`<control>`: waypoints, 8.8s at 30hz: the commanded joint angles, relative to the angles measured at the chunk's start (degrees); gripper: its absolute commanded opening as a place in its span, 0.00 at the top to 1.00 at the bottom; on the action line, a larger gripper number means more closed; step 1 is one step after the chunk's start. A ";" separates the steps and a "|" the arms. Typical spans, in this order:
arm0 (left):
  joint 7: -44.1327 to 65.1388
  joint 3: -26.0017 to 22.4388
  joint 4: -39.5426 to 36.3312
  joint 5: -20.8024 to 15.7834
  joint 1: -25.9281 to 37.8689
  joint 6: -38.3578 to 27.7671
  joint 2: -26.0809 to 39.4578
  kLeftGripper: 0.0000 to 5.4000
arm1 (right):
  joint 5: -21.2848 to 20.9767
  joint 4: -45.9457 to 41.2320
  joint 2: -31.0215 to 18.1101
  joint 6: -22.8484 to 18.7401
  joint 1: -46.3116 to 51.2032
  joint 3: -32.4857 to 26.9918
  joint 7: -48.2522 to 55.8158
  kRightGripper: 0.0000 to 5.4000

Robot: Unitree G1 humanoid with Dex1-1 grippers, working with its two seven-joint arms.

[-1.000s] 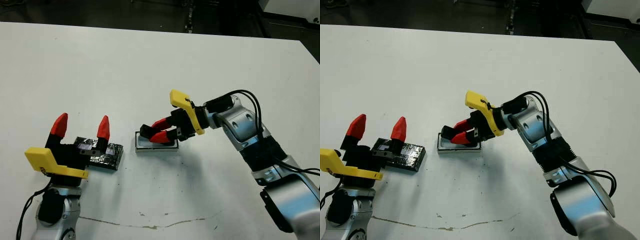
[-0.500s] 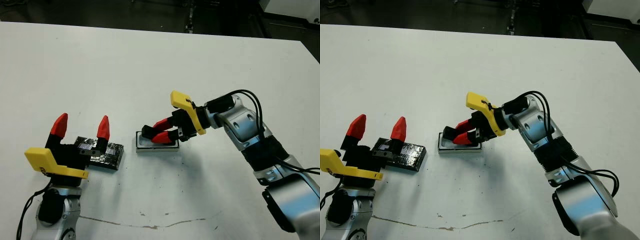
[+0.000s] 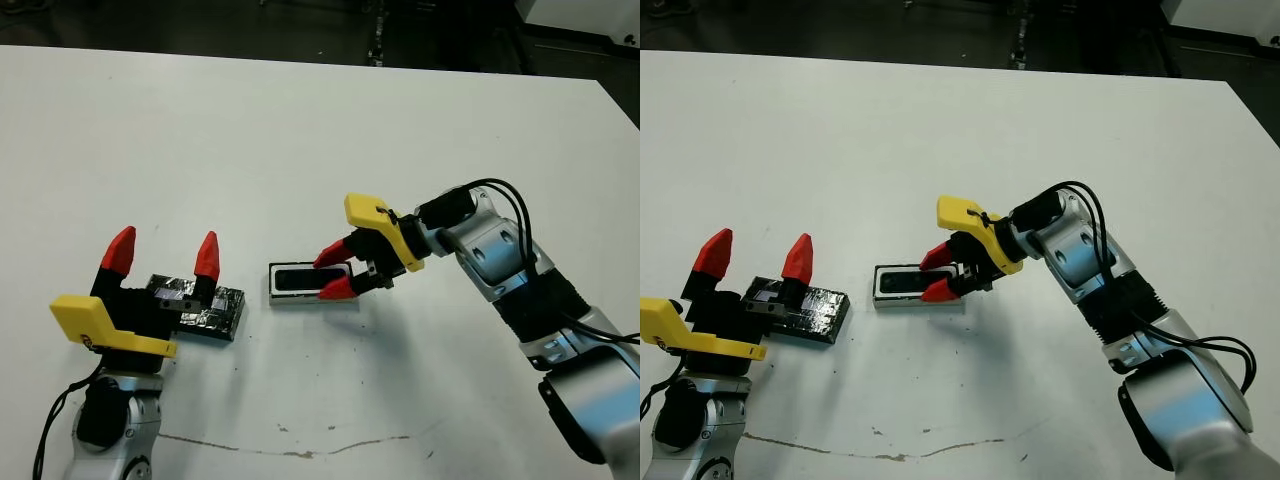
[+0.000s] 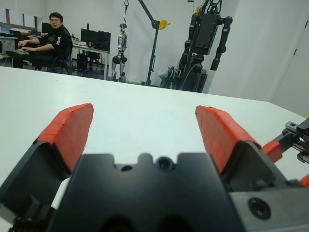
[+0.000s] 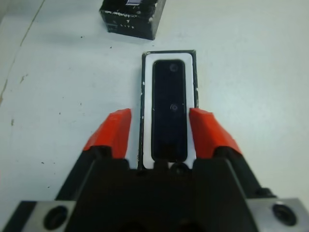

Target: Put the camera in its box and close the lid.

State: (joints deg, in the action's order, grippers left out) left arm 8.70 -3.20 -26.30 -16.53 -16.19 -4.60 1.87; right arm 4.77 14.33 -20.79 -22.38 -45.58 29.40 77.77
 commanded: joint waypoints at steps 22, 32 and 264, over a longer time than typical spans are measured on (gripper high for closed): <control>0.07 -0.06 -0.21 0.44 -0.67 0.66 0.54 0.00 | 16.91 -24.28 -9.27 -14.43 7.59 -24.95 -10.61 0.00; 3.45 -5.60 -1.75 3.24 1.25 -0.03 8.92 0.00 | 22.84 -48.03 0.15 -15.32 42.82 -44.66 -39.37 0.14; 60.57 15.95 38.00 -1.86 44.92 28.92 27.68 0.42 | 20.51 -43.05 14.00 10.31 68.34 -32.63 -60.94 1.00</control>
State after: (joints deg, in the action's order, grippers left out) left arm 68.82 11.69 11.01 -19.36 27.78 24.10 29.78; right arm 25.16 -28.41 -6.17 -11.34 22.03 -3.02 17.03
